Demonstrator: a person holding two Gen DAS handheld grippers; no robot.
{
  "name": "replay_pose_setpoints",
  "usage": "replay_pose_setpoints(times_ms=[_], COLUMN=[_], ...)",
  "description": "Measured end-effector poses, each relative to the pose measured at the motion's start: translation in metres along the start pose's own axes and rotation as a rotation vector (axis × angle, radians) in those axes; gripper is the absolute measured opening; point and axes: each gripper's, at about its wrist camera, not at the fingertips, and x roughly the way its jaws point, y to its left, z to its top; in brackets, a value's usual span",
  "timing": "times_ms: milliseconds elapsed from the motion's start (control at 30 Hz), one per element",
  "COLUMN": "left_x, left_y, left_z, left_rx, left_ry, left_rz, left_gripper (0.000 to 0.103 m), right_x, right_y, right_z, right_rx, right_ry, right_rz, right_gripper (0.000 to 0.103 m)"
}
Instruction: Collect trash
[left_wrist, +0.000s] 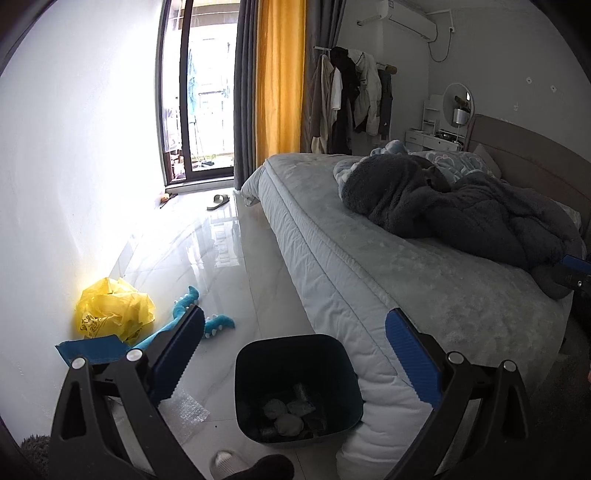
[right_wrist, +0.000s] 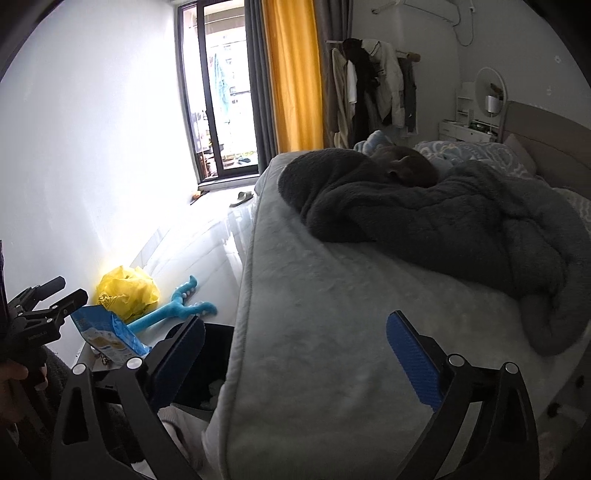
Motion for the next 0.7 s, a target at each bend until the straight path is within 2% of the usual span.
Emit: replay_pose_setpoints(times_ms=[133, 333, 700], left_x=[-0.006, -0.003, -0.007], left_y=[-0.010, -0.024, -0.058], left_z=[0.003, -0.004, -0.025], left_rx=[-0.007, -0.018, 0.064], left_ry=[-0.010, 0.002, 0.022], left_rz=[-0.019, -0.038, -0.084], left_gripper=[0.100, 0.100, 0.100], right_x=[-0.023, -0.048, -0.060], right_y=[-0.013, -0.019, -0.056], right_z=[-0.007, -0.020, -0.036], right_rx=[-0.009, -0.114, 0.059], right_ry=[-0.047, -0.073, -0.077], right_rz=[-0.024, -0.118, -0.025], right_gripper=[0.100, 0.099, 0.100])
